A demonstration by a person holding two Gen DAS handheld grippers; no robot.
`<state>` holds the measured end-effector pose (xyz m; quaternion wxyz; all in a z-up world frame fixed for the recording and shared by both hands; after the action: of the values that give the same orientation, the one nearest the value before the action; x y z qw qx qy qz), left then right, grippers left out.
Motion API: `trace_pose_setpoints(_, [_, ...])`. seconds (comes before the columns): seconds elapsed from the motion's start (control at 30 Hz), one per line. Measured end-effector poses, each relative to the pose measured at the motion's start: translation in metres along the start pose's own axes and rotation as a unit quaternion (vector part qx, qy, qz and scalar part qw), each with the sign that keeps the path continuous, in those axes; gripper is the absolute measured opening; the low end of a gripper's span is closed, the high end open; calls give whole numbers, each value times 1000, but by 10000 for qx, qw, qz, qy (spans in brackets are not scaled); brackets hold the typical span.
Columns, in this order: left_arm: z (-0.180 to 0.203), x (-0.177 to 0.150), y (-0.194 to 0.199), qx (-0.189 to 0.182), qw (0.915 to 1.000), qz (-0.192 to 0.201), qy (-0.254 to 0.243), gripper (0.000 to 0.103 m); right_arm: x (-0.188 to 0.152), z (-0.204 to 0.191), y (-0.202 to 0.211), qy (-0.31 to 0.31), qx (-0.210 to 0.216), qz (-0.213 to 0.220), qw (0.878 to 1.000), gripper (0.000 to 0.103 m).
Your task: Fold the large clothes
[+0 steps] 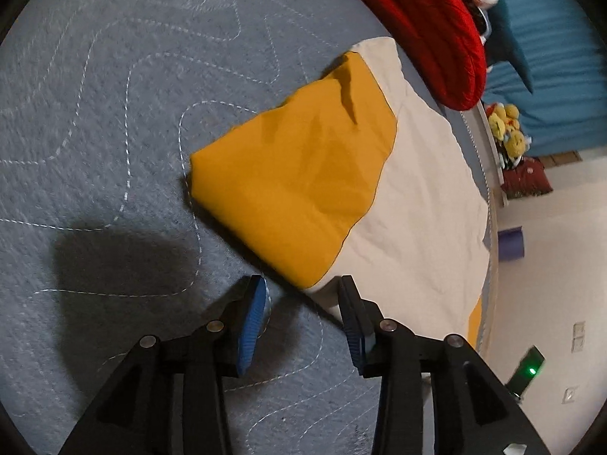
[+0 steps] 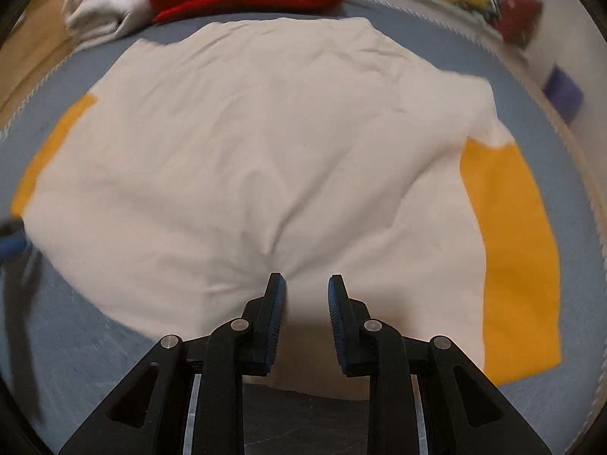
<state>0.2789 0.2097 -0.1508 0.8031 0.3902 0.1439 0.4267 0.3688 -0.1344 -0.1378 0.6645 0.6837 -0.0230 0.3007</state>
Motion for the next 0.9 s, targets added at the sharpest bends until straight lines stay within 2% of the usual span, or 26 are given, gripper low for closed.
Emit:
trace_pose_setpoints(0.13, [4,4,-13,-163,9998,30,127,41,11,6,27,-23,121,561,9983,25])
trace_pose_setpoints(0.2, [4,6,-17,-263,9992,179,242,42,13,7,33,-5,237,722,9971,25])
trace_pose_setpoints(0.33, [1,9,-20,-511,9958,601,463,42,12,2,16,-38,421,456,9981,25])
trace_pose_setpoints(0.5, [1,16,-24,-696,9907,1011,584,43,11,5,10,-40,418,281,9987,25])
trace_pose_setpoints(0.67, [6,20,-30,-803,9870,1276,556,44,7,8,6,-57,405,182,9990,25])
trace_pose_setpoints(0.73, [10,19,-30,-669,9881,1323,405,33,7,8,7,-71,415,184,9989,25])
trace_pose_setpoints(0.8, [18,18,-27,-537,9885,1402,188,15,8,7,10,-80,384,260,9989,25])
trace_pose_setpoints(0.9, [28,15,-15,-362,9874,1534,-108,11,13,-1,23,56,445,632,9970,25])
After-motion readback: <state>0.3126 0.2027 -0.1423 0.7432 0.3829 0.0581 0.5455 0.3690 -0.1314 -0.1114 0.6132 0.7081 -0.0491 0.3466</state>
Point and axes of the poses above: each gripper's, at about its wrist camera, not at the fingertips, and y roughly against the way its jaws point, z to its right, x to its top, the point moved 2 cm from there along -y, roughly the way its jaws point, and after that the axes turned 3 degrees about y, right-handed, at the moved point
